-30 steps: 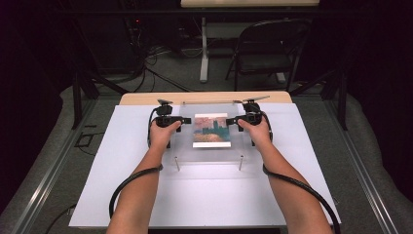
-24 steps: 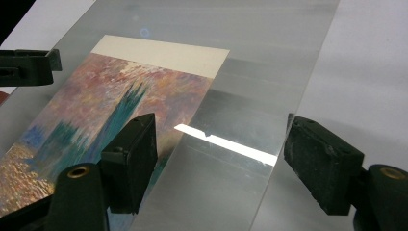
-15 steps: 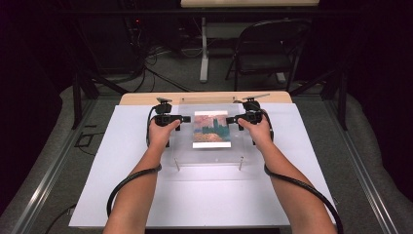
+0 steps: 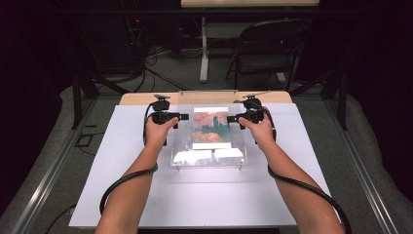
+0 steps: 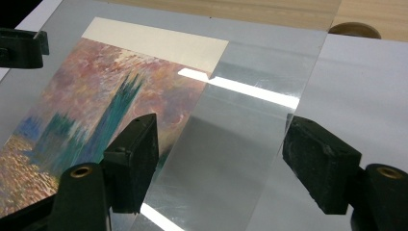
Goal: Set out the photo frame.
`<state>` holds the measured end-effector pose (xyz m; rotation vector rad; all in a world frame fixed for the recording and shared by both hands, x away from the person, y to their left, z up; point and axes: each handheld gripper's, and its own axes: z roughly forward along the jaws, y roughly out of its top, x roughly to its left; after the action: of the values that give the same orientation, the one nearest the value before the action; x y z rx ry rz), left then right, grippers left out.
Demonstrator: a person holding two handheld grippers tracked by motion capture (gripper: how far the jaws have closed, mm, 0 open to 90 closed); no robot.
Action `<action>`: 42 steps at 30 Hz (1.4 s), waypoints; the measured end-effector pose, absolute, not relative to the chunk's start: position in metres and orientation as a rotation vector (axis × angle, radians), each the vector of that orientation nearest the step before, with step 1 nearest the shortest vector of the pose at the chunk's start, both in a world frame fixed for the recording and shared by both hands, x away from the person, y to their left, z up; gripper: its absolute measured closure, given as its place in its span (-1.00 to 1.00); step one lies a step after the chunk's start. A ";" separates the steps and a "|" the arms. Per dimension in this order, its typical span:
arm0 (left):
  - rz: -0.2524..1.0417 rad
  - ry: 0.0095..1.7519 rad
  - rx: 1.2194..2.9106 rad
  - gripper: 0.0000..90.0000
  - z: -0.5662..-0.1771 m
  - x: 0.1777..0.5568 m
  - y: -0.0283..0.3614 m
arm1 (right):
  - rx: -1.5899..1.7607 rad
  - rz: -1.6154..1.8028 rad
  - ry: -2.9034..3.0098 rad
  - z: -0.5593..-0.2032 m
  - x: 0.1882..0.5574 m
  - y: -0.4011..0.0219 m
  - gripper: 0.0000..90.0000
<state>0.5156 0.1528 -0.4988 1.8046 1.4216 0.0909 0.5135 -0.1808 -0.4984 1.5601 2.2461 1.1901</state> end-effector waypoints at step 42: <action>0.137 1.354 1.773 0.25 -0.454 0.478 0.164 | 1.405 1.155 2.240 -0.450 0.474 -0.185 -0.05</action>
<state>0.4781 0.1641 -0.4543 1.7730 1.3540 0.1373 0.4736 -0.1852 -0.4501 1.4049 2.2399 1.1550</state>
